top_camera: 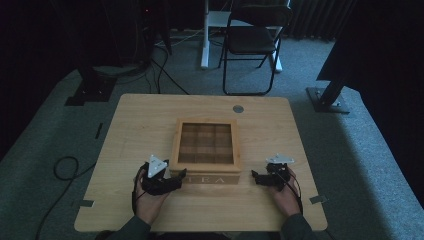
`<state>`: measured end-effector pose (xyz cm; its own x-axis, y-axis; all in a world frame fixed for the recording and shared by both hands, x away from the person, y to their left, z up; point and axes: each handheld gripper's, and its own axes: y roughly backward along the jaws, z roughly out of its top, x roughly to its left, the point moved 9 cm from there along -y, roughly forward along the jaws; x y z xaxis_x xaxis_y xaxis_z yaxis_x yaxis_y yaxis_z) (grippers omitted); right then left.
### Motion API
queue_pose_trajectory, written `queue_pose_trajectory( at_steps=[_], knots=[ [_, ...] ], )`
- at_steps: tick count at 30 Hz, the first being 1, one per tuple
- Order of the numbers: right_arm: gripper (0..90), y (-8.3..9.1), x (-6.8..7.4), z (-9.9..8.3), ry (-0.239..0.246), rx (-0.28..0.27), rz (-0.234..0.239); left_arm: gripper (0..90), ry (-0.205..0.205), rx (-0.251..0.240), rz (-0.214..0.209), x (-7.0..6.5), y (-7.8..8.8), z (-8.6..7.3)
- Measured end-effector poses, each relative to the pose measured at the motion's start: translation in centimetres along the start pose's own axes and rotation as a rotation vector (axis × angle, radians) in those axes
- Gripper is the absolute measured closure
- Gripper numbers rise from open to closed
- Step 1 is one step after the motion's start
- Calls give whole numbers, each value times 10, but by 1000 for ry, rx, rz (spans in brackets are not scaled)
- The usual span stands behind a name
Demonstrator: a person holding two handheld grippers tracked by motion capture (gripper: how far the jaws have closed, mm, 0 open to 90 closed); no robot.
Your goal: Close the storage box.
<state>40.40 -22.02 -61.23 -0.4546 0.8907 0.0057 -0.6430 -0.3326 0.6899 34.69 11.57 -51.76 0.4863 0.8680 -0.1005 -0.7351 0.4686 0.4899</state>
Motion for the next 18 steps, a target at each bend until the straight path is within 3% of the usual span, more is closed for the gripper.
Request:
queue_pose_trajectory(
  at_steps=[4,18],
  knots=[
    [130,0,0,0,0,0,0,260,23,-37,15,9,9,7],
    [130,0,0,0,0,0,0,254,36,-29,44,19,3,6]
  ],
)
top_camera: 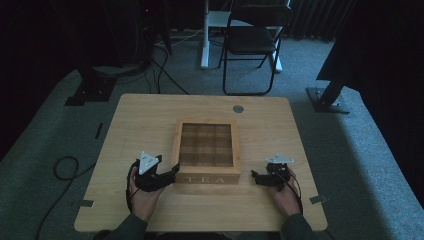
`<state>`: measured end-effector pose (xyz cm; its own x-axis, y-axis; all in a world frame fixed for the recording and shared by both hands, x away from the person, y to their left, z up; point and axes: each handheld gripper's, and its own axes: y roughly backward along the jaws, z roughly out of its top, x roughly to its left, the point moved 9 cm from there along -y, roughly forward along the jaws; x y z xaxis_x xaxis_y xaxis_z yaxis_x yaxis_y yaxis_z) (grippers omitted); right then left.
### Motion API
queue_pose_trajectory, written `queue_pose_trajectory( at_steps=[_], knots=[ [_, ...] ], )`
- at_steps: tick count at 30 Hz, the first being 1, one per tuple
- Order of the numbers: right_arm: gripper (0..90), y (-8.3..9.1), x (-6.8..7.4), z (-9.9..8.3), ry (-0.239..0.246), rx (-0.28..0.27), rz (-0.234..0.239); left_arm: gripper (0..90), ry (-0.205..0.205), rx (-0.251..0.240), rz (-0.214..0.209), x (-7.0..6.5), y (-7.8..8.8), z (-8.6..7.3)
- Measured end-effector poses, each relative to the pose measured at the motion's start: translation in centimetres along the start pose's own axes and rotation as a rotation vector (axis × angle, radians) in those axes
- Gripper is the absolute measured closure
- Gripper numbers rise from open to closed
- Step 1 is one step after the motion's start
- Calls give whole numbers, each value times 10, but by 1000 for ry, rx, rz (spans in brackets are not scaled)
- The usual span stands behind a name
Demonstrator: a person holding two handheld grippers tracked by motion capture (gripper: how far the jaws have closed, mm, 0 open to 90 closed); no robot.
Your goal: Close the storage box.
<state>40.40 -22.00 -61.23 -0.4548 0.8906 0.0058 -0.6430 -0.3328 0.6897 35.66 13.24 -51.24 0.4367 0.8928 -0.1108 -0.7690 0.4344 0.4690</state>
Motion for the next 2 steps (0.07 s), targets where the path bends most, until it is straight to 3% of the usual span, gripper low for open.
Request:
queue_pose_trajectory(
  at_steps=[2],
  knots=[
    [130,0,0,0,0,0,0,251,-3,1,2,1,-1,0]
  ],
)
